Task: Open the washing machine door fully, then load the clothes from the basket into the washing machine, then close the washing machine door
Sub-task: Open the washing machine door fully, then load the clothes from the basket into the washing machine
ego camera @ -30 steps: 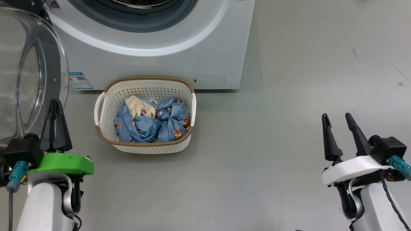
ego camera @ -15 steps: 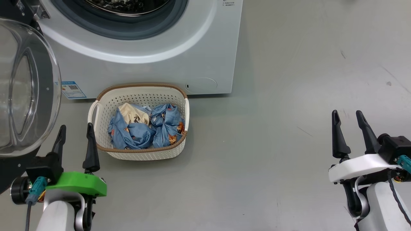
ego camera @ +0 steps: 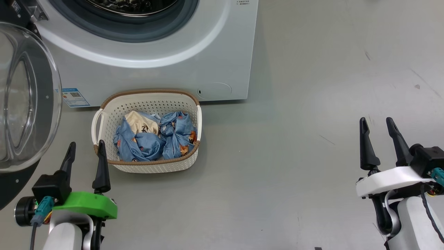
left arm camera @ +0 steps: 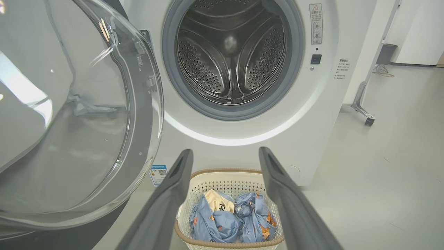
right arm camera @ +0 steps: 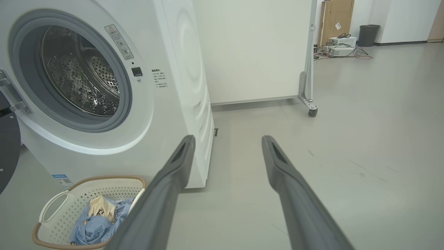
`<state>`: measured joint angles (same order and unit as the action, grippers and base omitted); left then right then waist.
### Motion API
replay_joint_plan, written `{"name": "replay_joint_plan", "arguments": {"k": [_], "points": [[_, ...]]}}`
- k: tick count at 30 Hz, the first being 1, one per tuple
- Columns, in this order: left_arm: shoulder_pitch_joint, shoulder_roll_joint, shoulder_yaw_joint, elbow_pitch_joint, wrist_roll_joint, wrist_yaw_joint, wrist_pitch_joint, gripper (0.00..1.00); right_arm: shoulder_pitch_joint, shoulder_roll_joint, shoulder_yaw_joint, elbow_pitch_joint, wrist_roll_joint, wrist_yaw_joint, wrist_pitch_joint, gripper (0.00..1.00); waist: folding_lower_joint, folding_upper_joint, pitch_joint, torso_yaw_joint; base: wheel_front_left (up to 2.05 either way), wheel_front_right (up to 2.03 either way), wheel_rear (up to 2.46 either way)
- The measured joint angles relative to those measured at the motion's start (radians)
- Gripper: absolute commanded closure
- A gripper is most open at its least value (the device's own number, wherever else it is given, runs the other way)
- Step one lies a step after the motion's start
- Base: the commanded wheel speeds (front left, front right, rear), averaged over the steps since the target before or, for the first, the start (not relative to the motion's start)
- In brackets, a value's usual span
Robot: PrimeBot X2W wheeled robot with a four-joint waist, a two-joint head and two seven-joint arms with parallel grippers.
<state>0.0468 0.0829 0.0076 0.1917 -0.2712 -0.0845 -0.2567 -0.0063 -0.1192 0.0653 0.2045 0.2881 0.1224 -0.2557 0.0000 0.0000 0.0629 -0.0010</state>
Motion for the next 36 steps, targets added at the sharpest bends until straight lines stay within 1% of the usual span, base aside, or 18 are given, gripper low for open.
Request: {"name": "replay_joint_plan", "arguments": {"k": [15, 36], "points": [[0.0, 0.001, 0.017, -0.012, 0.018, 0.0, 0.0, 0.0, 0.016, -0.001, 0.003, -0.014, -0.045, 0.0, 0.0, 0.0, 0.0, 0.0, 0.018, -0.005, 0.0, 0.0, 0.0], [-0.002, 0.0, 0.024, -0.026, 0.041, -0.004, 0.0, 0.0, 0.015, 0.019, -0.009, -0.015, -0.046, 0.0, 0.0, 0.0, 0.0, 0.0, 0.037, 0.001, 0.0, 0.0, 0.0]]}}
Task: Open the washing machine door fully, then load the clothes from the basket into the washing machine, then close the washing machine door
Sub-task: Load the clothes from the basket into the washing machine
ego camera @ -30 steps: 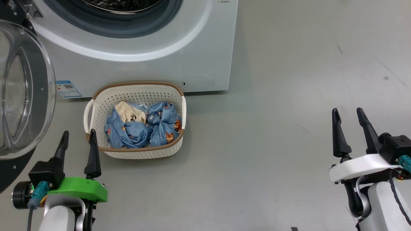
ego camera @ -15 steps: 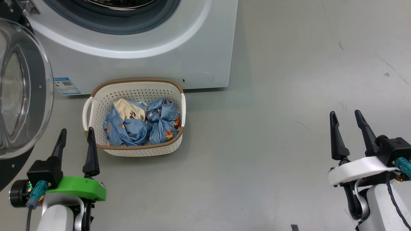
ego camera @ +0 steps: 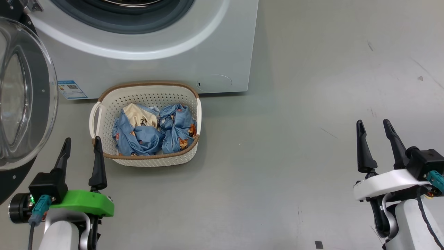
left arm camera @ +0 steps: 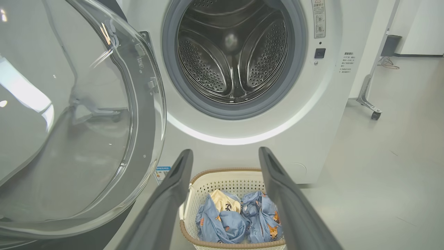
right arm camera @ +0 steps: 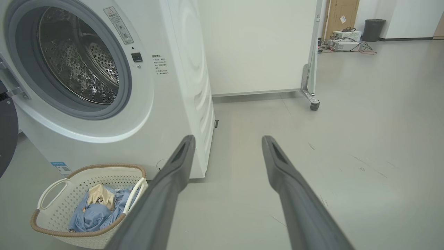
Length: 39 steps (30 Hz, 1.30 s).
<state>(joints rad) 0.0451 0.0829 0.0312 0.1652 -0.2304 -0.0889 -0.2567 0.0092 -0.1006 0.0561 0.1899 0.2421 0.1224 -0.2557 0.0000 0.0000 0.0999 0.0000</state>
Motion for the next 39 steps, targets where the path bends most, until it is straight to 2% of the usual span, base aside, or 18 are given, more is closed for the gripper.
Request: {"name": "replay_joint_plan", "arguments": {"k": [20, 39], "points": [[-0.004, -0.006, 0.01, 0.016, 0.011, 0.0, 0.0, 0.0, 0.0, 0.003, -0.002, 0.004, 0.0, 0.0, 0.0, 0.0, 0.0, 0.0, 0.013, 0.012, 0.17, -0.17, 0.0], [-0.007, -0.013, 0.035, 0.021, 0.007, 0.0, 0.0, 0.0, 0.0, 0.004, -0.004, 0.011, 0.0, 0.0, 0.0, 0.0, 0.0, 0.0, 0.023, 0.026, 0.91, -0.91, 0.0]]}}
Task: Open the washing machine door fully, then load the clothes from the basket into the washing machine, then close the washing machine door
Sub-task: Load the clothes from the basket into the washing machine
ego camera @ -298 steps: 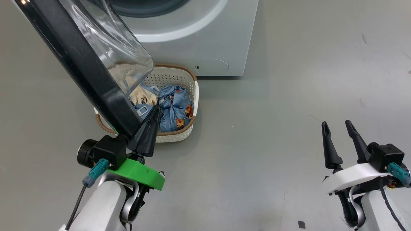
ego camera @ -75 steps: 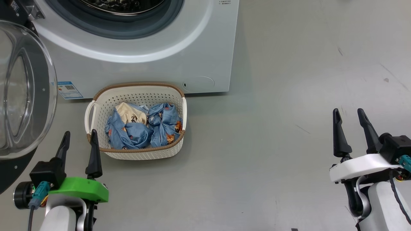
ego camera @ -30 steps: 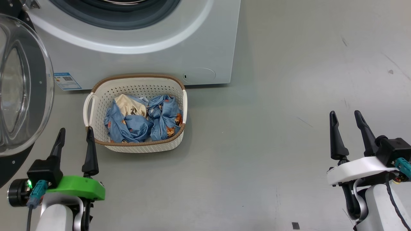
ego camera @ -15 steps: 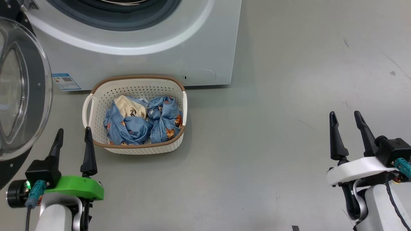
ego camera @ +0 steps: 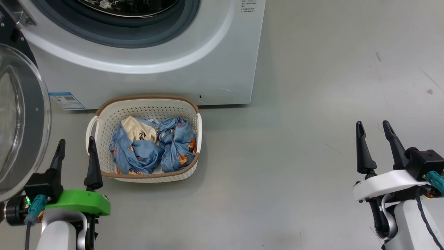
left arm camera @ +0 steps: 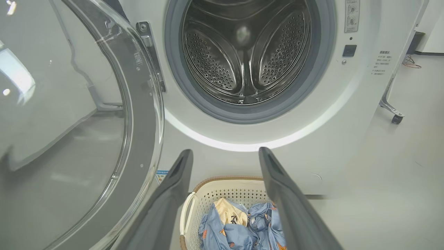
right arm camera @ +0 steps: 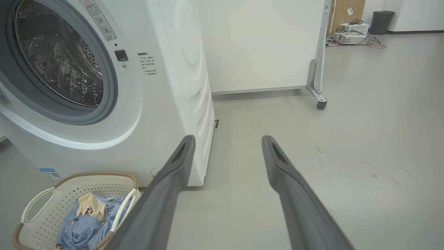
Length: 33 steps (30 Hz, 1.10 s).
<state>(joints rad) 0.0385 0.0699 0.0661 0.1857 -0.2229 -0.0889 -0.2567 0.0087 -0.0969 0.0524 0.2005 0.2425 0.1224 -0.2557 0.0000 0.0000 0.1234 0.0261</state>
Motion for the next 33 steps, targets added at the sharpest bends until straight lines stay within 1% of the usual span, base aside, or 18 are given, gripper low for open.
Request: {"name": "replay_joint_plan", "arguments": {"k": [8, 17, 33], "points": [[-0.017, -0.012, 0.008, -0.002, 0.0, 0.0, 0.0, 0.0, -0.001, 0.0, -0.001, 0.0, 0.001, 0.0, 0.0, 0.0, 0.0, 0.0, 0.005, 0.002, 1.07, -1.07, 0.0], [-0.018, -0.015, 0.021, -0.001, 0.002, 0.0, 0.0, 0.0, -0.001, 0.001, -0.001, 0.002, 0.002, 0.0, 0.0, 0.0, 0.0, 0.0, 0.01, 0.004, 0.72, -0.72, 0.0], [-0.016, -0.018, -0.002, 0.02, 0.012, 0.0, 0.0, 0.0, -0.001, 0.0, 0.008, 0.012, 0.002, 0.0, 0.0, 0.0, 0.0, 0.0, 0.003, 0.008, 0.18, -0.18, 0.0]]}}
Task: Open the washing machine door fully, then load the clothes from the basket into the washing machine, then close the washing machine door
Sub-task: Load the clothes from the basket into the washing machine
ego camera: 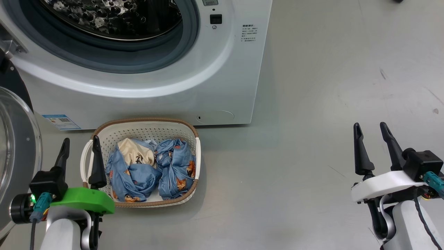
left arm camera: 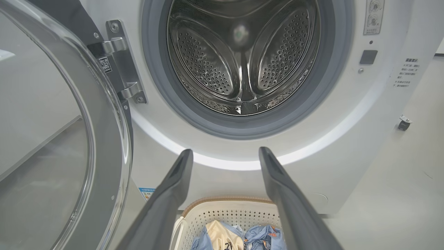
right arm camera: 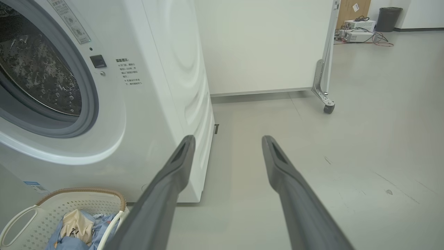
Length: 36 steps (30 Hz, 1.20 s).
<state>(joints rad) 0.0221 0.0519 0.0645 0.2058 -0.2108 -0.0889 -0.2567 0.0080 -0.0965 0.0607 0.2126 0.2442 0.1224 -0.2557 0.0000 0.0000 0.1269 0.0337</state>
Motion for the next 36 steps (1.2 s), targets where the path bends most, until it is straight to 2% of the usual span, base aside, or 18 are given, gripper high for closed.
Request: {"name": "replay_joint_plan", "arguments": {"k": [21, 36], "points": [[0.001, -0.002, -0.013, 0.005, 0.001, -0.009, 0.0, 0.0, 0.0, -0.001, -0.001, 0.002, 0.005, 0.0, 0.0, 0.0, 0.0, 0.0, 0.022, 0.007, 0.0, 0.0, 0.0], [-0.022, -0.004, -0.057, 0.012, -0.001, -0.018, 0.0, 0.0, -0.008, -0.001, -0.01, -0.021, 0.007, 0.0, 0.0, 0.0, 0.0, 0.0, 0.124, 0.01, 0.0, 0.0, 0.0]]}}
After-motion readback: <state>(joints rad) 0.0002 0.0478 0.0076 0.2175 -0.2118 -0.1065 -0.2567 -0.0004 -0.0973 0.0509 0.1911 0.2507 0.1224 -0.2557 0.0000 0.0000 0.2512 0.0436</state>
